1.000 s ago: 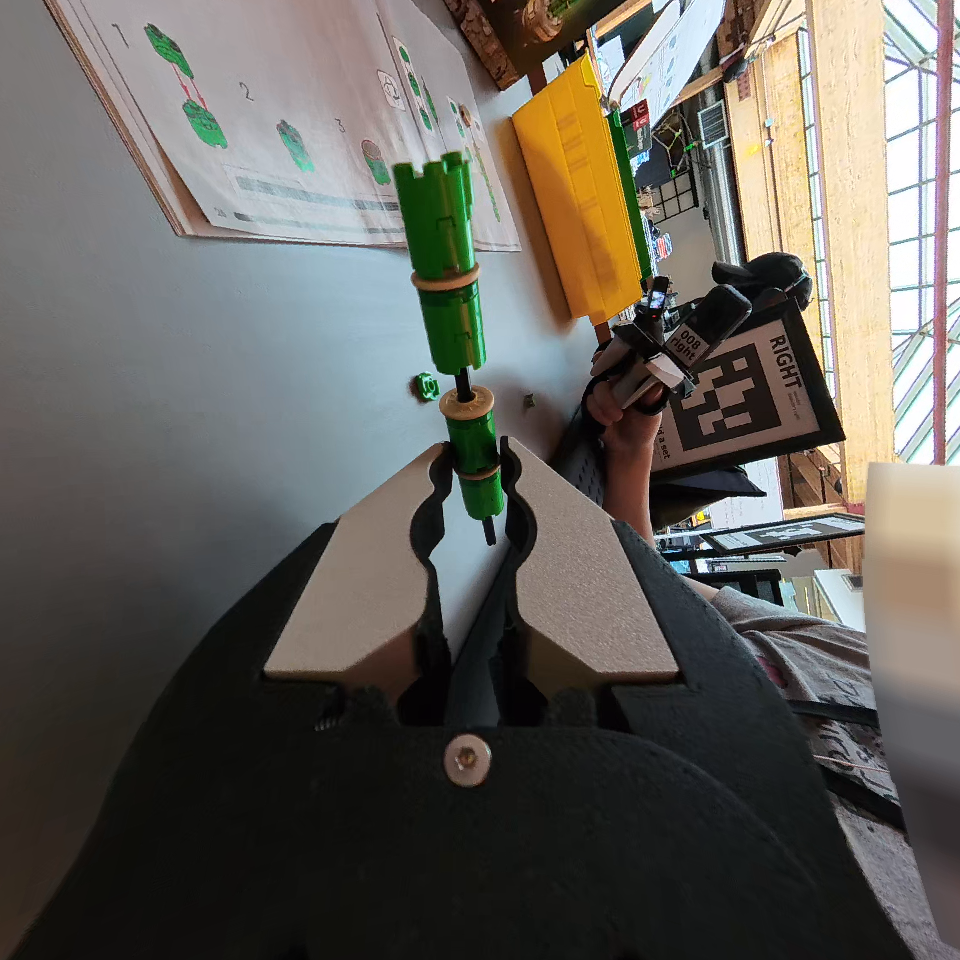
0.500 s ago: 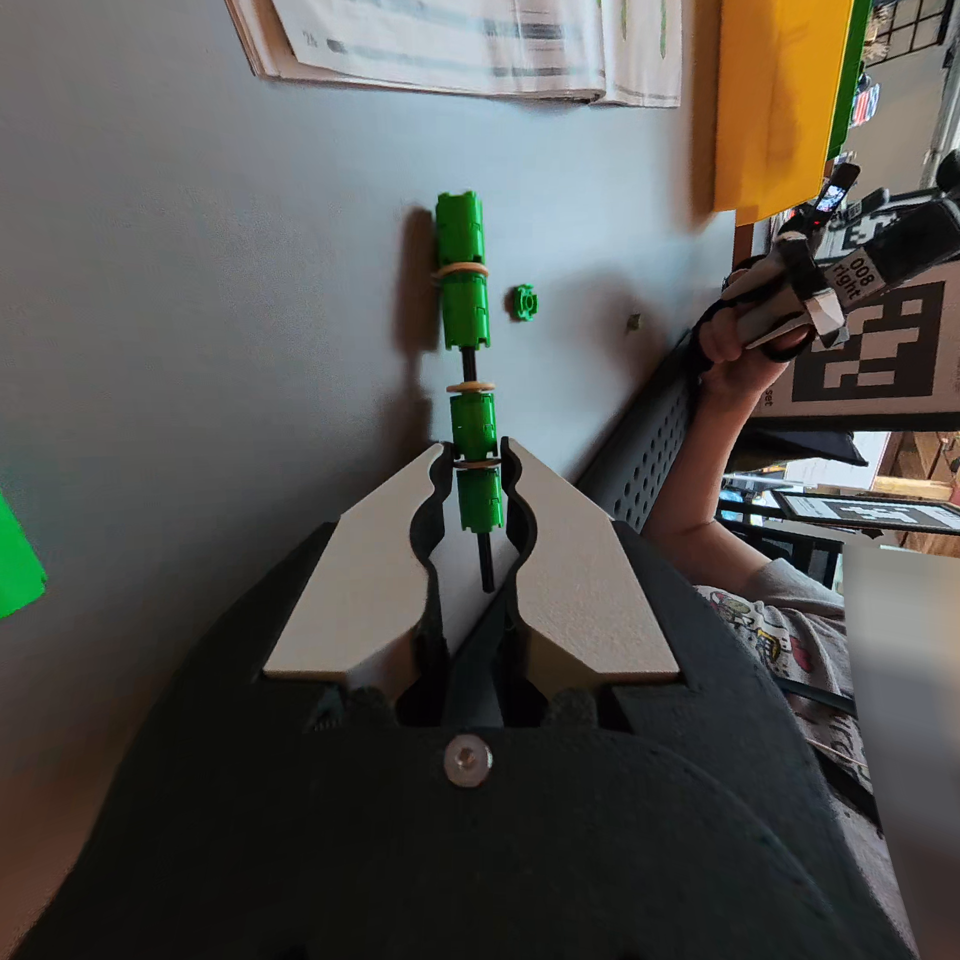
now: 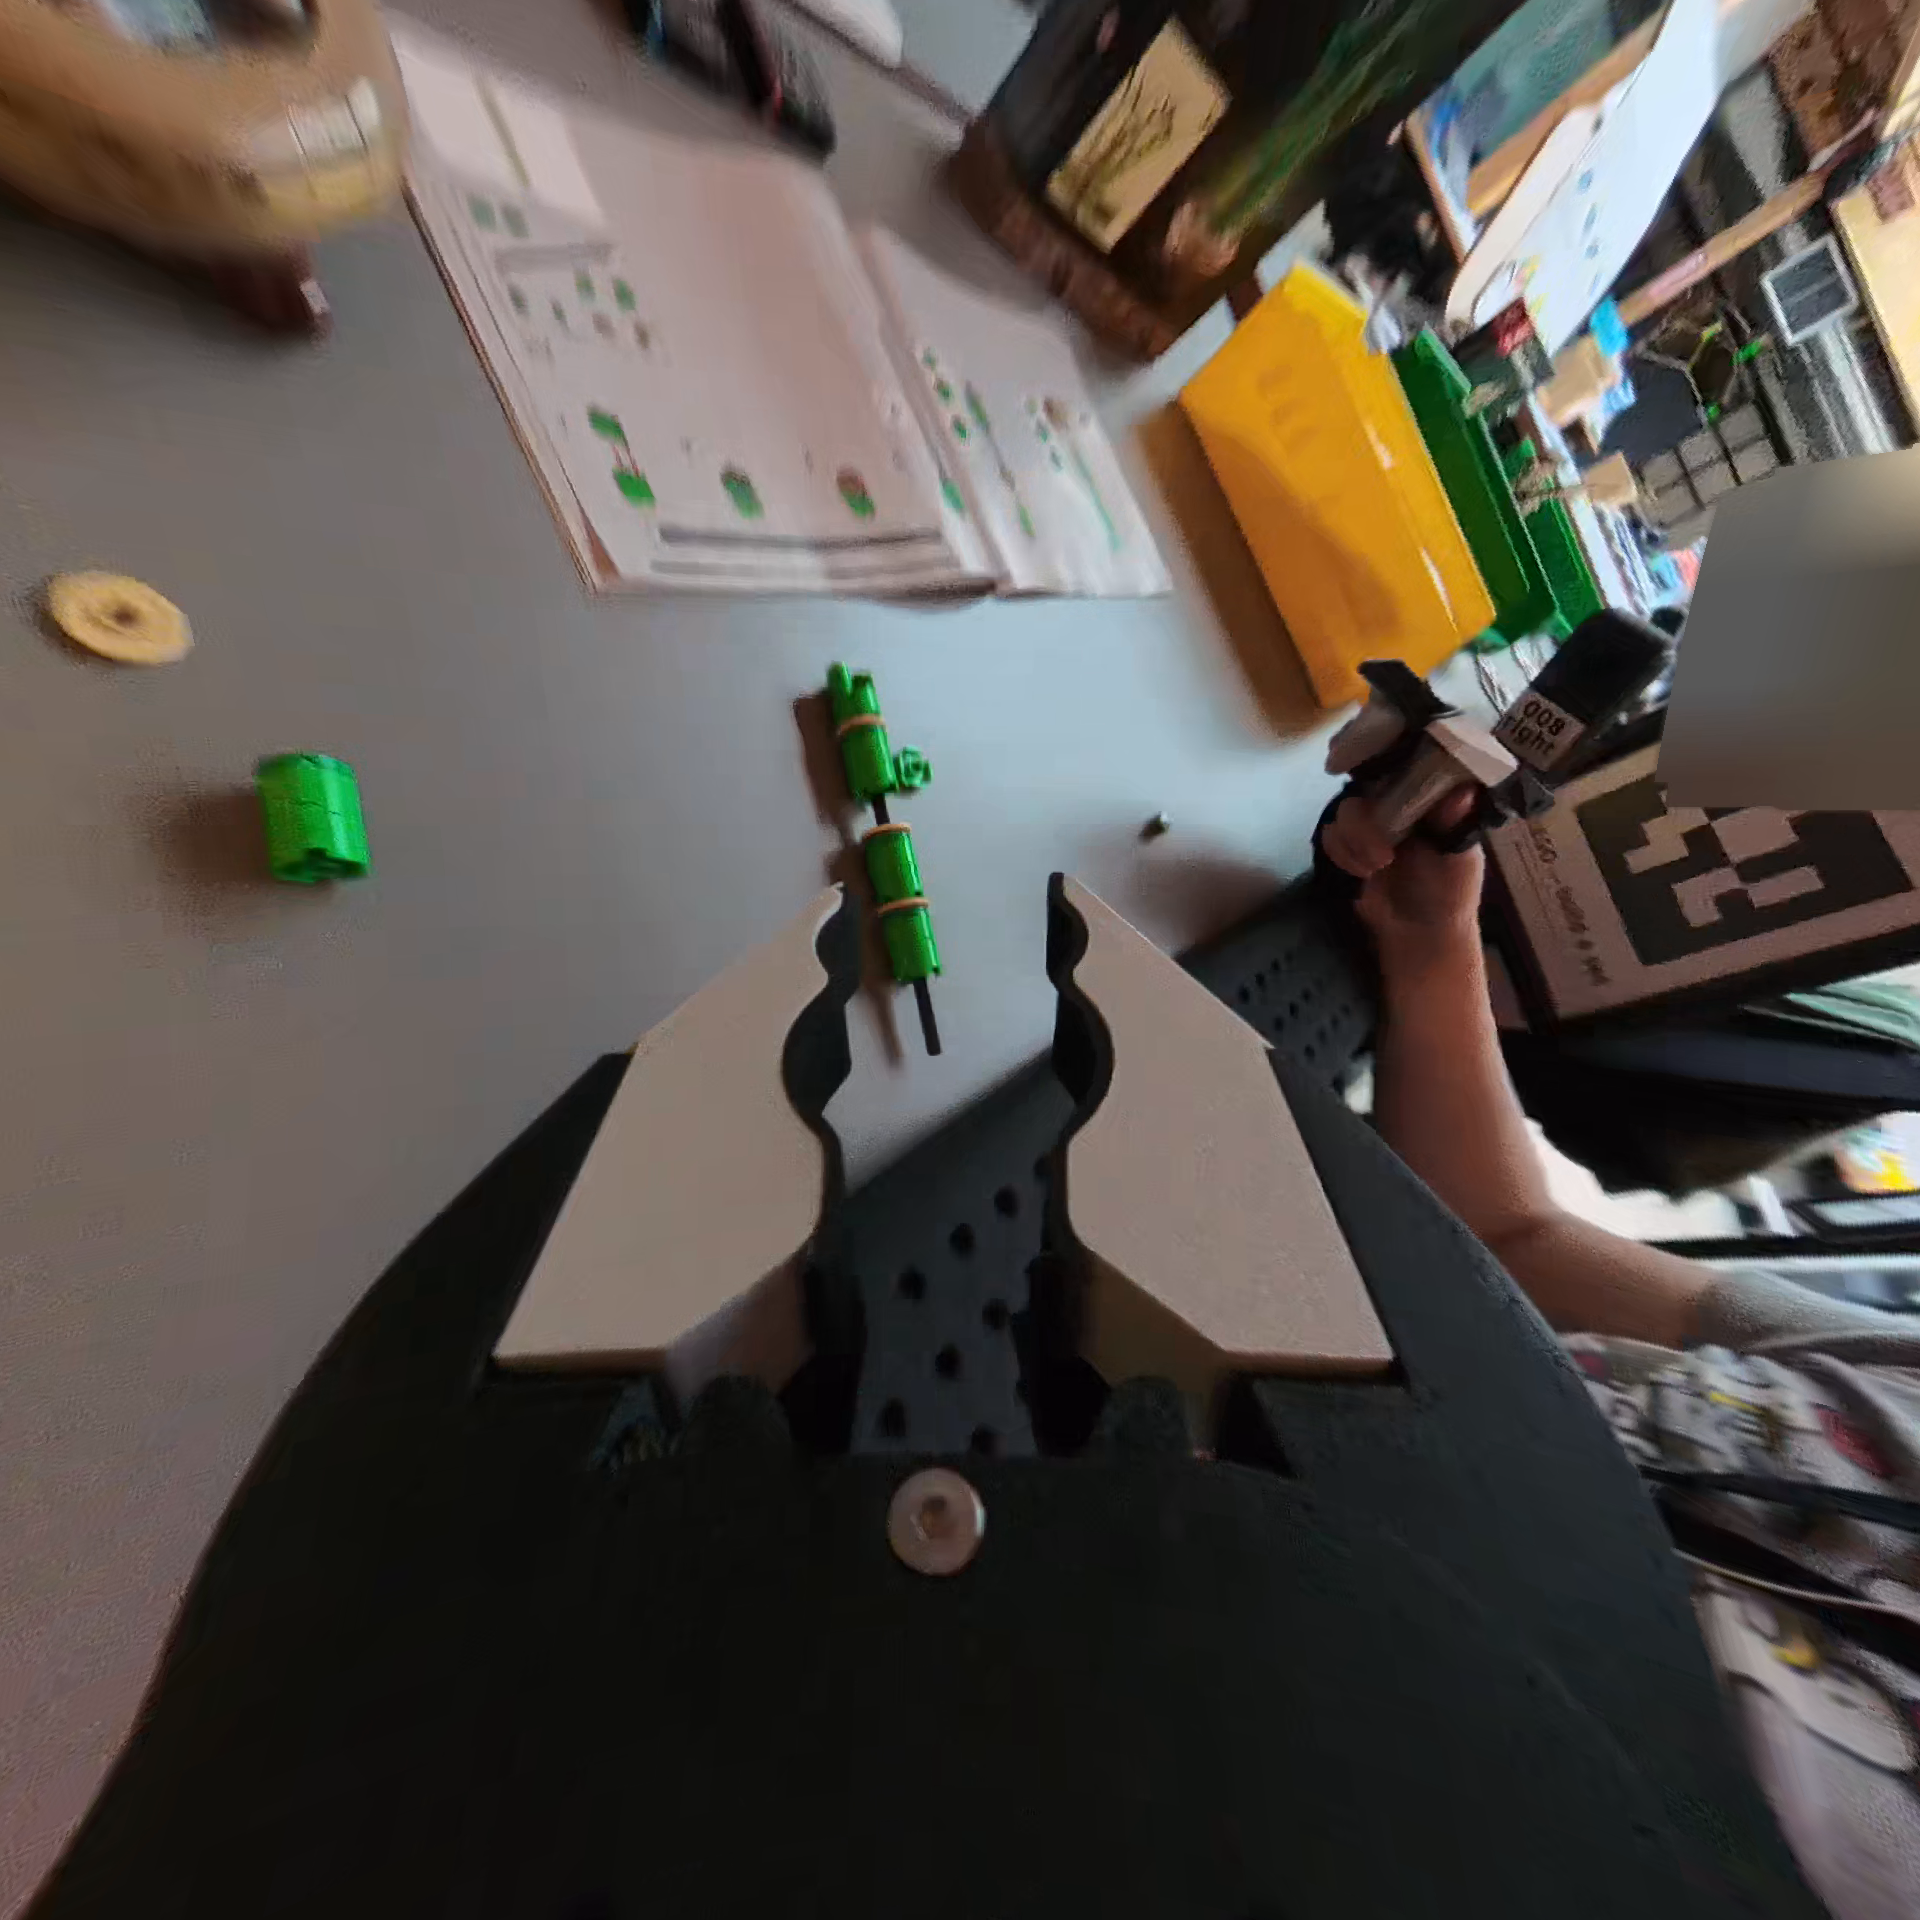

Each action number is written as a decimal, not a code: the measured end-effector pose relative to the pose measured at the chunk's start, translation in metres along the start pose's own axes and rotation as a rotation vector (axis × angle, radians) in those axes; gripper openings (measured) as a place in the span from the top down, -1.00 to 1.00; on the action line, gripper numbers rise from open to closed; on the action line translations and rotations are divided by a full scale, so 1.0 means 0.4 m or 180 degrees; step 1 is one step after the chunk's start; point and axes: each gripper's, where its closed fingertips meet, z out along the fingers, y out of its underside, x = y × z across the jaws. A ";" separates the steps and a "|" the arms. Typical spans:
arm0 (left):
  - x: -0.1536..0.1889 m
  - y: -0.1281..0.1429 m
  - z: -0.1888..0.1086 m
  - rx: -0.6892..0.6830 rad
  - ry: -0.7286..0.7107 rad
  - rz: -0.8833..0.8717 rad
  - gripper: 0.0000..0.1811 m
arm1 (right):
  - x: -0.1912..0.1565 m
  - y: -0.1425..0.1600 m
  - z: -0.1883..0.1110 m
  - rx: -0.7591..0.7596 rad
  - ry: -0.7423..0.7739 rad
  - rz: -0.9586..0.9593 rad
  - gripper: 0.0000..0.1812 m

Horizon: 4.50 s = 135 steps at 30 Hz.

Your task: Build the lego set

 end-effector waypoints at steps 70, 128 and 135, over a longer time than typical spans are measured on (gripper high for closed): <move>0.273 0.975 -0.802 0.1244 -0.2077 0.1186 0.28 | -0.322 0.651 -0.347 -0.0689 0.3208 -0.1208 0.03; 0.560 -0.134 -0.608 0.0346 -0.2138 0.1786 0.08 | -0.287 -0.282 -0.143 -0.1567 0.3192 -0.1267 0.07; 0.551 -0.083 -0.653 0.0476 -0.2173 0.1405 0.06 | -0.399 -0.203 0.090 -0.1795 0.2505 -0.1475 0.02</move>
